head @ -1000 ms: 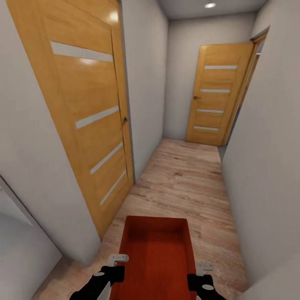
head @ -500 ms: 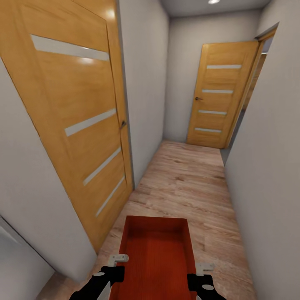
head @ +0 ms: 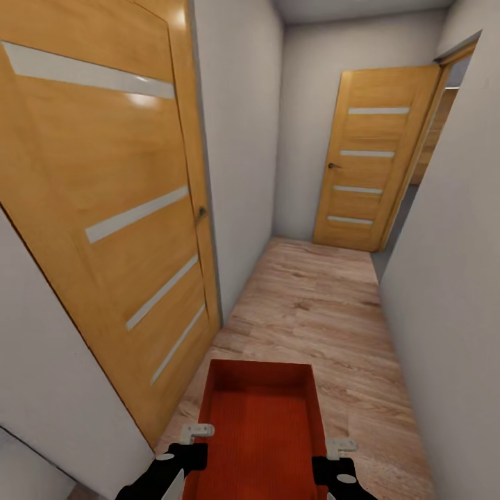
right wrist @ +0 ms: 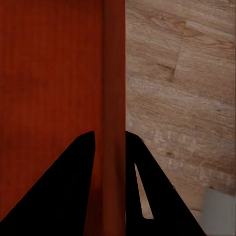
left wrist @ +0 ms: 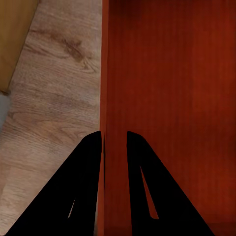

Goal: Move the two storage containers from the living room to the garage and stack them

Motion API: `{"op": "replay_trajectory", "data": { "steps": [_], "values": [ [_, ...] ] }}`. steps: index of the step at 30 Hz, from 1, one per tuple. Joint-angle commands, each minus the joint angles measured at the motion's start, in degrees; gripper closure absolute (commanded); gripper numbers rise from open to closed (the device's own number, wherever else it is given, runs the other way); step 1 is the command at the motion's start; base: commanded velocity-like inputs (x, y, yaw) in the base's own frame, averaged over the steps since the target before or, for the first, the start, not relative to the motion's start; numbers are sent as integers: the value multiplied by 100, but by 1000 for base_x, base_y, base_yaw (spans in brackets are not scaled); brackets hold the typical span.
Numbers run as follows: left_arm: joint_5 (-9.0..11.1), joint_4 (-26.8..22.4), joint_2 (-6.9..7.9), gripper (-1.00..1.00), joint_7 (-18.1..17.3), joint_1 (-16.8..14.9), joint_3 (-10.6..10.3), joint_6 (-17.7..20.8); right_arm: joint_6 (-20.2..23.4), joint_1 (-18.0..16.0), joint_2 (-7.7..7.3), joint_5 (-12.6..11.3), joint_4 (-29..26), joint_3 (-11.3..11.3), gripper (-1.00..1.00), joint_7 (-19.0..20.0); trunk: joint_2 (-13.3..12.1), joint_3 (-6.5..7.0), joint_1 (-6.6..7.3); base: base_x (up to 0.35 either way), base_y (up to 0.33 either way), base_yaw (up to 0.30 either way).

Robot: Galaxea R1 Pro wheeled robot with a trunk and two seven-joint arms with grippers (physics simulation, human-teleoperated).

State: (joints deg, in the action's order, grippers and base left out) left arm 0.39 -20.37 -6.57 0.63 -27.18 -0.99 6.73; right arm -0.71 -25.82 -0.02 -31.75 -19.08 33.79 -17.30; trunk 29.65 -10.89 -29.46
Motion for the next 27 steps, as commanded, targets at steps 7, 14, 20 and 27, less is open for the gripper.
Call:
{"op": "replay_trajectory", "data": {
  "steps": [7,14,20,27],
  "values": [
    [-66,7,68,100,51,2,19,39,-43,-11,-43,99,-17,-75,100,-108,8,-9,-5,323,0,-111],
    [-66,-1,68,100,51,2,16,39,-43,-11,-42,99,-15,-75,100,-107,8,-9,-5,323,0,-239],
    [-66,-2,68,100,51,2,18,40,-43,-11,-42,99,-14,-75,100,-107,8,-9,-5,323,0,-243],
    [-66,-2,68,100,51,2,20,47,-43,-11,-42,99,-15,-75,100,-107,8,-9,-5,323,0,-243]
  ]
}}
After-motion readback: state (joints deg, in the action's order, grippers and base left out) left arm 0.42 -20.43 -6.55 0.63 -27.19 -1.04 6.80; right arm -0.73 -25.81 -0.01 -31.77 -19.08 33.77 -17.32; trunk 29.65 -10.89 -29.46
